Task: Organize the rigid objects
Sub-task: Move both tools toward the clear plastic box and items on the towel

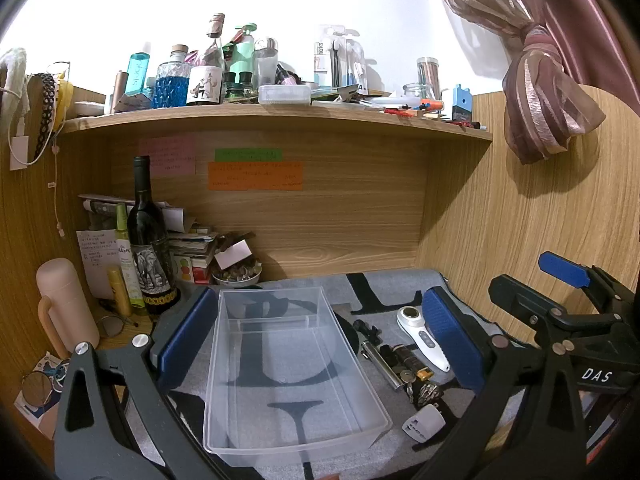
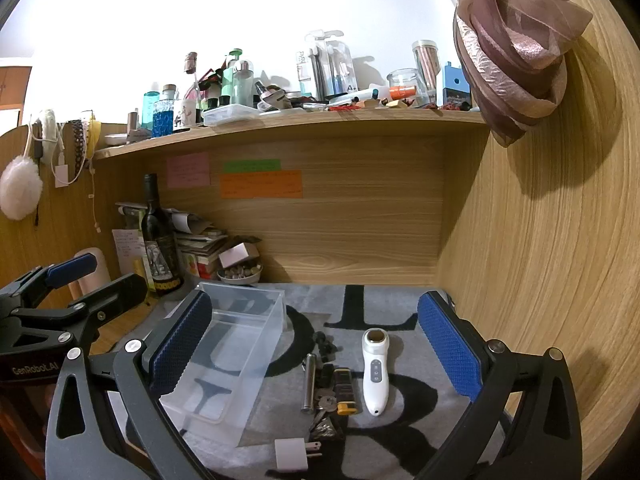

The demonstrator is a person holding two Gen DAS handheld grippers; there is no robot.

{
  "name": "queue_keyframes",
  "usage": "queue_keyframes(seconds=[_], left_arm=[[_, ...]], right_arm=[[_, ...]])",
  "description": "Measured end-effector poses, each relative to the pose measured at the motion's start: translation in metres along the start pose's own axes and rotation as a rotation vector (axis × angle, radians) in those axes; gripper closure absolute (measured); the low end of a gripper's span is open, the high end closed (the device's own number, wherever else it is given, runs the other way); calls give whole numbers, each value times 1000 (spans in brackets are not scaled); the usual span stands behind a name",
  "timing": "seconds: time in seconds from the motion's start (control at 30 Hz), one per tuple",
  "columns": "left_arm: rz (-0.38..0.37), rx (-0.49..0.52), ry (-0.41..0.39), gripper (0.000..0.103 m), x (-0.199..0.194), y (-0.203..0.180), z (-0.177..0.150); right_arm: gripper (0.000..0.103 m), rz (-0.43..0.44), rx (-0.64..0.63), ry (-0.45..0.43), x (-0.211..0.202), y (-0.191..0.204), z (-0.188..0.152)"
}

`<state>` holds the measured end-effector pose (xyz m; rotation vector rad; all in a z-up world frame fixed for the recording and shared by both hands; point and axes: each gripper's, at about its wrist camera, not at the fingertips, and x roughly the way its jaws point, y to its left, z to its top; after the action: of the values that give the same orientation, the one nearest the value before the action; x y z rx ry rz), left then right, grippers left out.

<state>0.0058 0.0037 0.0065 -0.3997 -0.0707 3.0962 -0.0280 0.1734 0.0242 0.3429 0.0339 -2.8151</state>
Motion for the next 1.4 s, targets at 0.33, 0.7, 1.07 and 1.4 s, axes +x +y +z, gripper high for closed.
queue_keyframes(seconds=[0.33, 0.7, 1.07, 1.4], left_arm=[[-1, 6, -2, 0, 1, 0, 1], [1, 8, -2, 0, 2, -1, 1], [2, 6, -1, 0, 3, -3, 0], [-28, -35, 36, 14, 18, 14, -2]], right_arm=[[0, 1, 0, -1, 0, 0, 0], [0, 2, 2, 0, 1, -1, 0], [0, 3, -1, 2, 2, -1, 0], [0, -1, 8, 33, 17, -1, -2]])
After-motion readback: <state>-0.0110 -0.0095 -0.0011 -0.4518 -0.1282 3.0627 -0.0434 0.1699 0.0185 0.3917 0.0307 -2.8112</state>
